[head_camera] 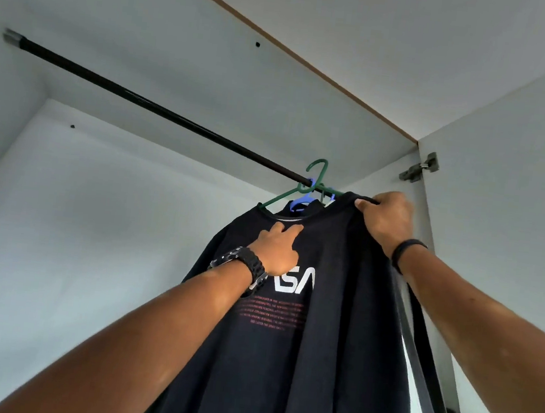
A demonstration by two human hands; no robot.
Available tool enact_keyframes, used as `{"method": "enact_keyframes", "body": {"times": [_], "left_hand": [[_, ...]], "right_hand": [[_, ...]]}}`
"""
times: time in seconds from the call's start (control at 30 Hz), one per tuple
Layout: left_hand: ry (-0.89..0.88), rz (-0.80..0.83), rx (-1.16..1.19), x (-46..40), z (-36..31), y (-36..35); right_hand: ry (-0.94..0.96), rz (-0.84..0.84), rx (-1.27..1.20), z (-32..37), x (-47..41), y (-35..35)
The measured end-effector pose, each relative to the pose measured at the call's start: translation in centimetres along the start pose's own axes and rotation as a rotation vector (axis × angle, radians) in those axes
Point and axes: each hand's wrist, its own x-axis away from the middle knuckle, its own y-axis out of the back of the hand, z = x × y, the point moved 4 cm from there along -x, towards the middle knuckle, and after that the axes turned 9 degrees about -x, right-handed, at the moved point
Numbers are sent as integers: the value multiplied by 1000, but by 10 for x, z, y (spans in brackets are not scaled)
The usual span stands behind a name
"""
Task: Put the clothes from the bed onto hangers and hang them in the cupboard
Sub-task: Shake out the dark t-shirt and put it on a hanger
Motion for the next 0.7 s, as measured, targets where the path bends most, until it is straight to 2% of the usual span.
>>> {"method": "enact_keyframes", "body": {"times": [0.27,0.43,0.7], "left_hand": [[-61,32,-49,-111,40,-45],[-78,-19,-35,-154,45,-63],[-12,-83,-77,-218,61,-90]], "right_hand": [[111,-88,61,-52,-58,-82],[117,-107,22,-77,-92,-118],[181,-89,-14,-109,-141,-160]]}}
